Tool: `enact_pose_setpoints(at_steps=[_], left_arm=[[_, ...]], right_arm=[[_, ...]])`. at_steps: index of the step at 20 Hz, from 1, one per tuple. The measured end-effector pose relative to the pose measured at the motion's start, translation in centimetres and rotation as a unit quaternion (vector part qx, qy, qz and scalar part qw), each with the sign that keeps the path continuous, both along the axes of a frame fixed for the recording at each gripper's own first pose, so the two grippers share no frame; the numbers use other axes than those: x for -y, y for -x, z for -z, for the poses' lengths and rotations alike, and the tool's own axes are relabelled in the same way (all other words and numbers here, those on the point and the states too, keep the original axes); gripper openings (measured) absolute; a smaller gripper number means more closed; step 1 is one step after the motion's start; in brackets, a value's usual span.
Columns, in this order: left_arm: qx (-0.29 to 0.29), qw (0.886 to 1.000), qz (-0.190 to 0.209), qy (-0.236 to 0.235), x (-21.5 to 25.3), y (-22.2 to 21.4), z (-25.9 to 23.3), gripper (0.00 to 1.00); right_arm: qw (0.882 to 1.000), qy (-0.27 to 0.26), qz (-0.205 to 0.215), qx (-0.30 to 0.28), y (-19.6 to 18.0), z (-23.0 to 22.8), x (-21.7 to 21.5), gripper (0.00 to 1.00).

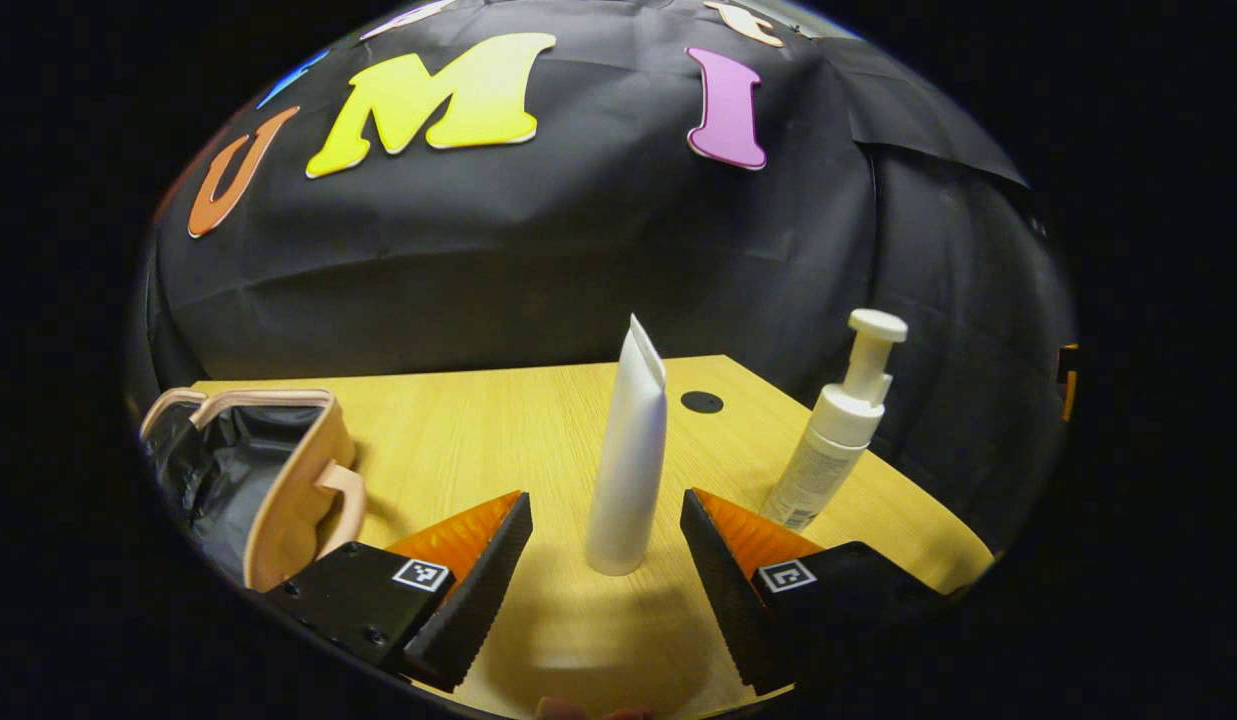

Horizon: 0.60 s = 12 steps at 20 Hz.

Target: First open the suitcase, pack the skin care products into it, and then close the suitcase.

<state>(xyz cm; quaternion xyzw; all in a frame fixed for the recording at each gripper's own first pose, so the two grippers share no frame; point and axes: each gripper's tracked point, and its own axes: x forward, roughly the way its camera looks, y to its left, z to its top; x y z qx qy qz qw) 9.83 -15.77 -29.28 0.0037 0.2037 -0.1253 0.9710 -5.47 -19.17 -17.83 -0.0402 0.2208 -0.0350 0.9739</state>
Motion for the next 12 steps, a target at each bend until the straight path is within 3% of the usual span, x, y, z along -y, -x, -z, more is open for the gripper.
enact_pose_setpoints(at_steps=[5, 12], left_arm=[[-0.05, 0.999, -0.01, 0.0, 0.1, -1.2, 3.1, 0.91], [-0.055, 0.998, 0.007, -0.015, 0.7, -1.8, 3.4, 0.56]], right_arm=[[1.0, -0.005, 0.006, -0.008, -0.2, 0.6, 0.5, 0.81], [1.0, -0.003, -0.01, -0.015, -1.3, 1.3, 0.1, 0.81]])
